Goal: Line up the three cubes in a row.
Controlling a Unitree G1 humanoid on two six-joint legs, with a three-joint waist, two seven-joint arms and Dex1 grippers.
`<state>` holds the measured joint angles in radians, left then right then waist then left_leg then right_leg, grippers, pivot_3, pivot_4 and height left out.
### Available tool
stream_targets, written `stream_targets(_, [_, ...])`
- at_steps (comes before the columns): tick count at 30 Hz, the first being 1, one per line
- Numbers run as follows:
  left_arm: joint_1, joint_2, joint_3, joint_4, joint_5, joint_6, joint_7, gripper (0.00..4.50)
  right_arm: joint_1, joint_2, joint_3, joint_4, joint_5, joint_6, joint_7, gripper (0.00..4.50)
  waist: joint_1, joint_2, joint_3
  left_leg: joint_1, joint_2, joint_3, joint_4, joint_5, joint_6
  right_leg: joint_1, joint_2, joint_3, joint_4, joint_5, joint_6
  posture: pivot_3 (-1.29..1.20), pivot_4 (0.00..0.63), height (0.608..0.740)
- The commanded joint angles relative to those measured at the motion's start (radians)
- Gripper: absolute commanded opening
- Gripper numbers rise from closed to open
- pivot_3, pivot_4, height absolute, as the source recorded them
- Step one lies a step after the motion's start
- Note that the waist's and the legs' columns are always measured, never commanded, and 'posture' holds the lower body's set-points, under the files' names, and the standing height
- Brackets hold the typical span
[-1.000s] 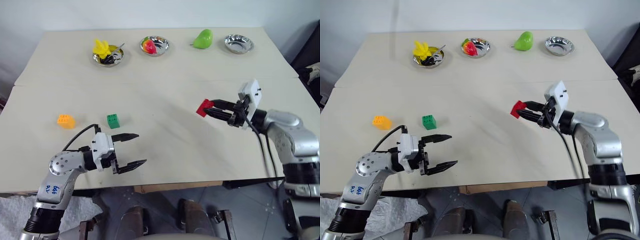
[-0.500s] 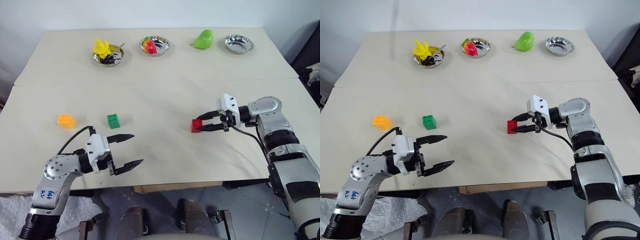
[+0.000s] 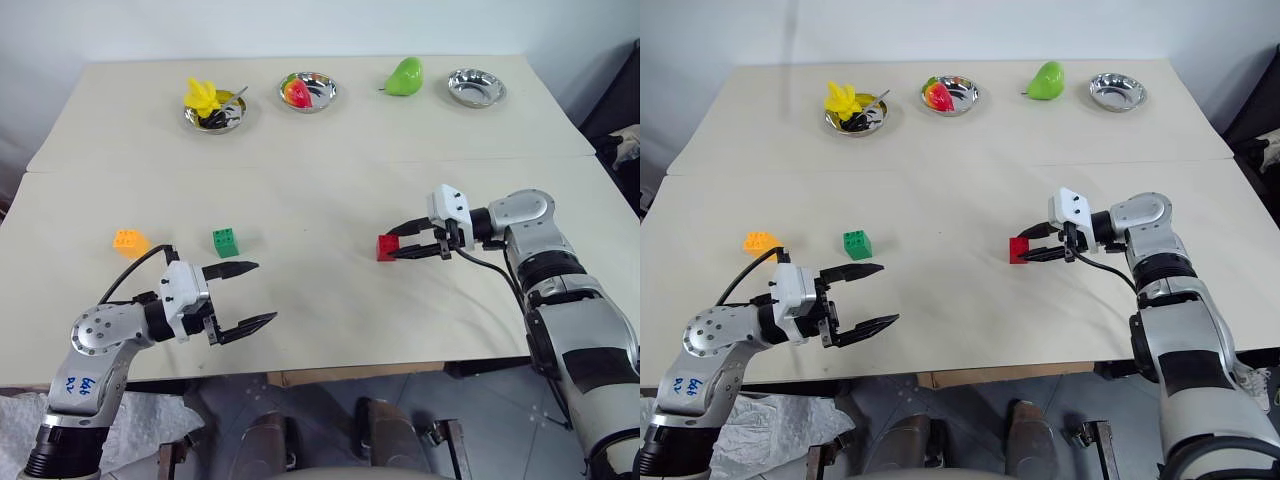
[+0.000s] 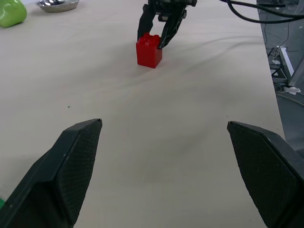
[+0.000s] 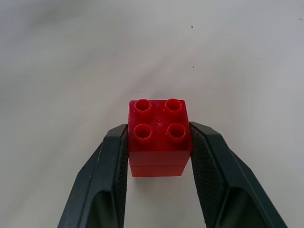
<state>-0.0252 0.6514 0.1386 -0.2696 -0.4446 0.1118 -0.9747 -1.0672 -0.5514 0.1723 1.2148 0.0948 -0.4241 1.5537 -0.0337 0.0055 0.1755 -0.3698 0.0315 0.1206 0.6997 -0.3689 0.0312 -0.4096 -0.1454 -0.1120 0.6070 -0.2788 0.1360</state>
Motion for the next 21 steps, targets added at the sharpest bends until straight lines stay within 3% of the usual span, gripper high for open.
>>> stream_targets(1, [0.014, 0.014, 0.019, -0.023, -0.014, -0.004, -0.007, 4.50, -0.019, -0.007, -0.013, 0.017, -0.022, 0.015, 0.054, 2.48, 0.000, 0.000, 0.000, 0.000, 0.000, 0.000, 0.000, 0.000, 0.000, 0.000, 0.000, 0.000, 0.000, 0.000, 0.000, 0.00, 0.150, 0.740])
stream_targets(7, [0.059, -0.008, 0.070, -0.022, -0.027, -0.012, 0.034, 4.50, -0.009, -0.043, -0.040, -0.032, 0.035, -0.025, 0.061, 4.43, -0.001, 0.001, 0.001, 0.000, 0.000, 0.000, 0.000, 0.000, 0.000, 0.000, 0.000, 0.000, 0.000, 0.000, 0.000, 0.00, 0.150, 0.740])
stream_targets(11, [0.205, -0.057, 0.223, 0.006, -0.012, -0.076, 0.116, 4.50, 0.118, -0.111, -0.012, -0.271, 0.276, 0.050, 0.061, 4.47, -0.001, 0.002, 0.001, 0.000, 0.000, -0.001, -0.001, 0.000, 0.000, 0.000, 0.000, 0.000, 0.000, 0.000, 0.000, 0.00, 0.150, 0.740])
stream_targets(13, [0.279, -0.120, 0.329, 0.014, -0.030, -0.102, 0.197, 4.50, 0.208, -0.120, -0.063, -0.419, 0.416, 0.120, 0.061, 4.47, 0.001, 0.002, 0.001, 0.000, 0.000, -0.002, -0.001, 0.000, 0.000, 0.000, -0.001, -0.002, -0.001, 0.000, -0.001, 0.00, 0.150, 0.740])
stream_targets(18, [0.418, -0.239, 0.521, 0.052, -0.029, -0.174, 0.329, 4.50, 0.430, -0.109, -0.166, -0.734, 0.522, 0.259, 0.016, 4.47, 0.007, 0.001, 0.001, 0.000, 0.001, -0.002, -0.001, -0.001, 0.000, 0.000, -0.003, -0.004, -0.001, 0.000, -0.001, 0.00, 0.150, 0.740])
stream_targets(21, [0.446, -0.325, 0.639, 0.117, -0.087, -0.187, 0.449, 4.50, 0.614, -0.065, -0.192, -0.974, 0.575, 0.374, -0.134, 4.47, 0.013, -0.001, 0.000, 0.000, 0.000, -0.002, 0.000, -0.001, 0.000, 0.001, -0.004, -0.004, -0.001, 0.000, 0.000, 0.00, 0.150, 0.740])
